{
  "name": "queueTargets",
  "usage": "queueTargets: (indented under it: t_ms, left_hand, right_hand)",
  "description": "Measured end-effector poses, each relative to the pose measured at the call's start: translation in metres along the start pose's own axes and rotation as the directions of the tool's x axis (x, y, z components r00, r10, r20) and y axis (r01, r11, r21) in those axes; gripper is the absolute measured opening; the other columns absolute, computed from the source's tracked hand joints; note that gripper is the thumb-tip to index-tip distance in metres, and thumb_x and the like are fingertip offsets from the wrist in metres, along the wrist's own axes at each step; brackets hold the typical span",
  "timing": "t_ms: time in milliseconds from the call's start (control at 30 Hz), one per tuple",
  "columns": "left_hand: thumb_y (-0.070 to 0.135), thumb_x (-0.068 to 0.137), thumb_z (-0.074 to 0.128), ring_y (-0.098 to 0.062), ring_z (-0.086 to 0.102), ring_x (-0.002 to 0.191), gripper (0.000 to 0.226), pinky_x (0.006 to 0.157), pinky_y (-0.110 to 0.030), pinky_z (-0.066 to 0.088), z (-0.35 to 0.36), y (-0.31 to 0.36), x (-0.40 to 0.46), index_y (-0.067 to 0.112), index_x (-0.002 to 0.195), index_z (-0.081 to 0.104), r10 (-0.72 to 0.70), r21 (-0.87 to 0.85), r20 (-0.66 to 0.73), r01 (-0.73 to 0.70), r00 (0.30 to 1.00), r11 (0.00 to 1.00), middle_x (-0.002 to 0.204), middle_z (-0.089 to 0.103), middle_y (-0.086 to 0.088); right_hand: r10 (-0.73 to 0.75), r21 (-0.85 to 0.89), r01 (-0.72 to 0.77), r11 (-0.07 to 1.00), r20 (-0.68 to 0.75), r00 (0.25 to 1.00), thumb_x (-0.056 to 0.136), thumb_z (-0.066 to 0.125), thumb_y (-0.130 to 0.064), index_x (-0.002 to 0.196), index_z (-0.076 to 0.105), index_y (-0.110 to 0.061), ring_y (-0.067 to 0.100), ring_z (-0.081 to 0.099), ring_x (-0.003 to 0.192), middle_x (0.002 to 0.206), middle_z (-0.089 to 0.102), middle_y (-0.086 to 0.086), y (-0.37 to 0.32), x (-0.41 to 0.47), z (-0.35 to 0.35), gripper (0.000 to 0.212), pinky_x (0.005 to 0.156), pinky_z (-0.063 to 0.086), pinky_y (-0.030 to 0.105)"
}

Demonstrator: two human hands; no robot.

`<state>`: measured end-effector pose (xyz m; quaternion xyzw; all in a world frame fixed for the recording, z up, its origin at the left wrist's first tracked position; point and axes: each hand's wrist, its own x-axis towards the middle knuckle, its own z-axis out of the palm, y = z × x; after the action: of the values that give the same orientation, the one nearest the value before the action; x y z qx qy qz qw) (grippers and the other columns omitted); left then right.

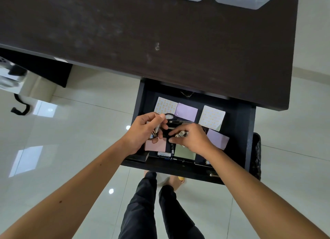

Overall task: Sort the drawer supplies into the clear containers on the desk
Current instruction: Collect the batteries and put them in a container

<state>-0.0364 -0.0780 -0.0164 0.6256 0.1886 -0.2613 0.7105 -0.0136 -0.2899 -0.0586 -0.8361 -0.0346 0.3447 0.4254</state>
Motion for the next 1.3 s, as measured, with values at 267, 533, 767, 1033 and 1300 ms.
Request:
queueTargets:
  t_ms: [267,533,767,1033,1300]
  left_hand:
    - [0.029,0.105,0.060,-0.023,0.066,0.084,0.024,0.068,-0.035,0.057,-0.003,-0.004,-0.002,0.015,0.121,0.069,0.012,0.010,-0.006,-0.012,1.000,1.000,0.094,0.071,-0.010]
    - [0.029,0.105,0.063,-0.017,0.069,0.088,0.019,0.071,-0.028,0.059,-0.003,-0.009,0.004,0.017,0.117,0.068,-0.042,0.090,-0.049,0.046,0.998,0.995,0.098,0.071,-0.006]
    - [0.023,0.100,0.071,-0.014,0.068,0.086,0.014,0.072,-0.024,0.060,0.006,-0.012,0.015,0.023,0.114,0.068,-0.071,0.277,-0.053,0.083,0.996,0.957,0.111,0.066,0.000]
    - [0.025,0.095,0.077,-0.007,0.066,0.074,0.011,0.070,-0.022,0.057,0.034,-0.012,0.020,0.023,0.106,0.076,-0.122,0.323,0.166,0.063,0.978,0.944,0.098,0.067,-0.004]
    - [0.020,0.094,0.078,-0.012,0.067,0.075,0.013,0.068,-0.025,0.056,0.045,-0.011,0.023,0.011,0.102,0.074,-0.136,0.234,0.117,0.106,0.984,0.966,0.089,0.073,-0.003]
  right_hand:
    - [-0.259,-0.452,0.237,0.860,0.013,0.966,0.090,0.082,-0.019,0.119,0.081,-0.020,0.025,0.069,0.110,0.123,0.072,0.003,0.004,0.006,0.023,0.028,0.090,0.052,0.031]
    - [-0.221,-0.381,0.185,0.906,-0.053,0.974,0.096,0.076,-0.021,0.120,0.078,-0.018,0.022,0.066,0.106,0.116,0.068,0.001,0.002,-0.001,0.018,0.024,0.087,0.049,0.028]
    - [-0.146,-0.181,0.129,0.975,-0.085,0.986,0.091,0.083,-0.022,0.108,0.080,-0.024,0.017,0.064,0.092,0.101,0.067,-0.007,0.007,-0.015,-0.023,0.017,0.081,0.051,0.034]
    - [-0.107,-0.083,0.103,0.991,-0.055,0.993,0.085,0.088,-0.025,0.102,0.081,-0.031,0.014,0.064,0.088,0.096,0.068,-0.008,0.015,-0.036,-0.045,0.019,0.081,0.053,0.040]
    - [0.026,0.097,-0.012,0.995,-0.140,0.990,0.084,0.089,-0.026,0.095,0.080,-0.028,0.010,0.068,0.075,0.096,0.073,-0.008,0.025,-0.051,-0.051,0.014,0.074,0.059,0.034]
